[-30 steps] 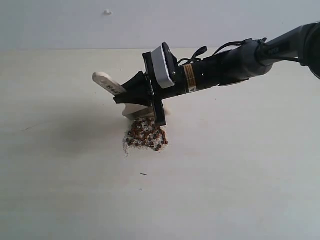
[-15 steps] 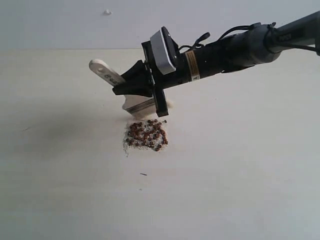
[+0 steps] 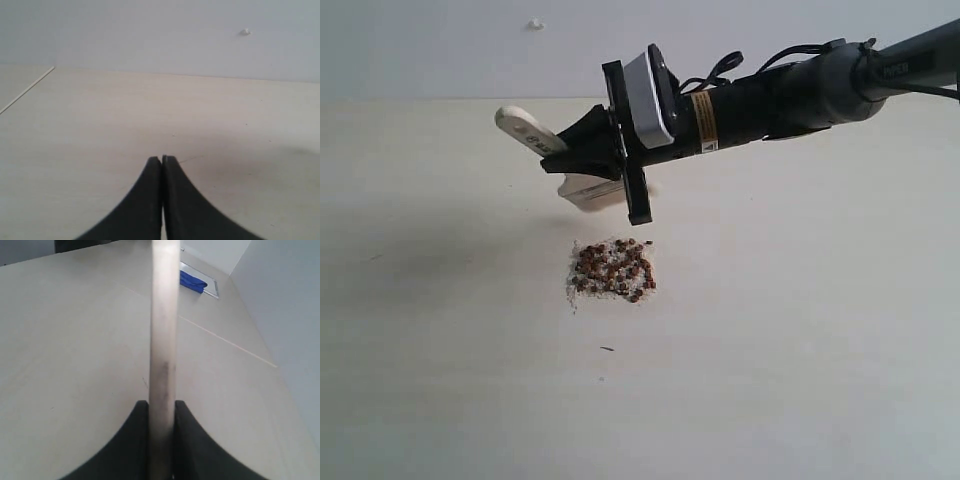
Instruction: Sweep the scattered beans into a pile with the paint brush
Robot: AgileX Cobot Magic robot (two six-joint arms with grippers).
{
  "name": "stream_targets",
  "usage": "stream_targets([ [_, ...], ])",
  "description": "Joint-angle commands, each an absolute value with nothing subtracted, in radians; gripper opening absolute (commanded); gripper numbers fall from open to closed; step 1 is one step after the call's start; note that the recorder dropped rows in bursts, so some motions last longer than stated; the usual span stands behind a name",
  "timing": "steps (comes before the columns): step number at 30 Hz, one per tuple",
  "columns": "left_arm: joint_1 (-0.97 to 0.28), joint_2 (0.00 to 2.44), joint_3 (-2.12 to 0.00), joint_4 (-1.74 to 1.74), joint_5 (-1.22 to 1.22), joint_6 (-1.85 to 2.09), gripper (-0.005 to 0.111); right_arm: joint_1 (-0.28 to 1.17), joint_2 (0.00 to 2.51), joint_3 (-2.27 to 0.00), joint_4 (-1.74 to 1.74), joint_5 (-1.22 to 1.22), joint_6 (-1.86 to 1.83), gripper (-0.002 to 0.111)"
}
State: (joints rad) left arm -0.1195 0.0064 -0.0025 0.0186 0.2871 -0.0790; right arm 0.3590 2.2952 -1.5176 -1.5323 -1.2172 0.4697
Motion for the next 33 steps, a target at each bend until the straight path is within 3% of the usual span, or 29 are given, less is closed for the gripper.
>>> stream_targets([
  [1, -0.121, 0.0, 0.0, 0.022, 0.284, -0.075, 0.0, 0.355, 2.284, -1.519, -1.493, -1.221, 0.446, 0.0],
  [9, -0.121, 0.0, 0.0, 0.022, 0.284, -0.075, 0.0, 0.353, 2.297, -1.519, -1.502, -1.044, 0.503, 0.0],
  [17, -0.121, 0.0, 0.0, 0.022, 0.284, -0.075, 0.0, 0.355, 2.317, -1.519, -1.47, -1.221, 0.532, 0.0],
  [33, -0.121, 0.0, 0.0, 0.022, 0.284, -0.075, 0.0, 0.384, 2.339, -1.519, -1.466, -1.221, 0.499, 0.0],
])
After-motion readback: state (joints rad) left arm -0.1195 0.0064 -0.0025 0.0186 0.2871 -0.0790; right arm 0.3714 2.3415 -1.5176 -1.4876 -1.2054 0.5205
